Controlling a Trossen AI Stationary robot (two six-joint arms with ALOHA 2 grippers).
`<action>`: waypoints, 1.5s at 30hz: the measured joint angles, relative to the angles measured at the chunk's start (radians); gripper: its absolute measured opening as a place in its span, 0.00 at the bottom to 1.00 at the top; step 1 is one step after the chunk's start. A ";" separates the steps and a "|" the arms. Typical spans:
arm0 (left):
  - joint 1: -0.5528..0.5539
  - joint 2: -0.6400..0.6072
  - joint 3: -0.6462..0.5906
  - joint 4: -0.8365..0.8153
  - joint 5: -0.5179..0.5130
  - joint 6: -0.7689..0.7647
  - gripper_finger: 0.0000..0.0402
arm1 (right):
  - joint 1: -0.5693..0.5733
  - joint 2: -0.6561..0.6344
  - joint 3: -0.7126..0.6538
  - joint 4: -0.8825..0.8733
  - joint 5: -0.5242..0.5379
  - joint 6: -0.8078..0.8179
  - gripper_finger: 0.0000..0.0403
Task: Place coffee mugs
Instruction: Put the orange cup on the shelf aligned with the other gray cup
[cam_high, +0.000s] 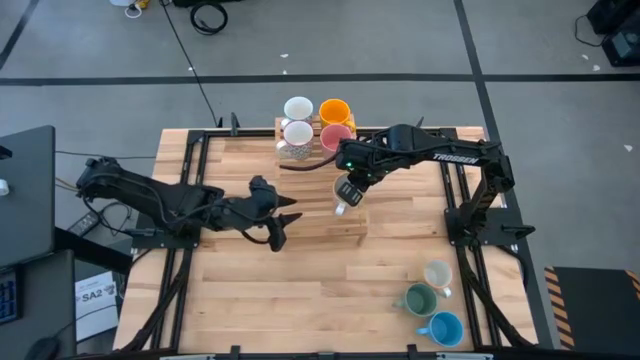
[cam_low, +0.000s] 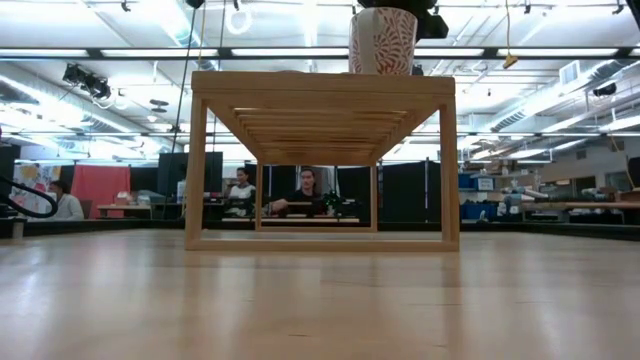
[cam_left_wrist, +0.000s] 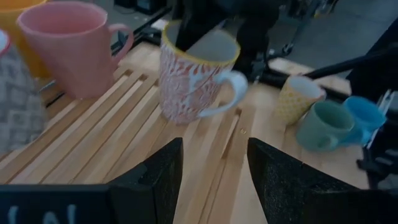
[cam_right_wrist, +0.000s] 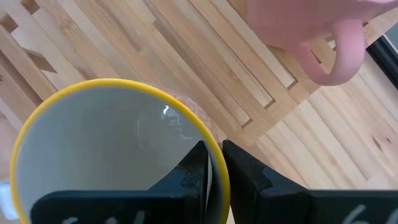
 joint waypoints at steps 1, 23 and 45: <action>0.000 0.009 0.000 0.019 -0.005 0.001 0.46 | 0.000 0.000 0.000 0.000 0.000 0.000 0.13; -0.003 0.345 -0.001 0.421 -0.154 0.261 0.46 | -0.011 0.000 -0.001 0.023 -0.052 0.072 0.13; 0.008 0.347 -0.001 0.480 -0.248 0.258 0.46 | -0.046 0.000 -0.001 0.030 -0.108 0.186 0.13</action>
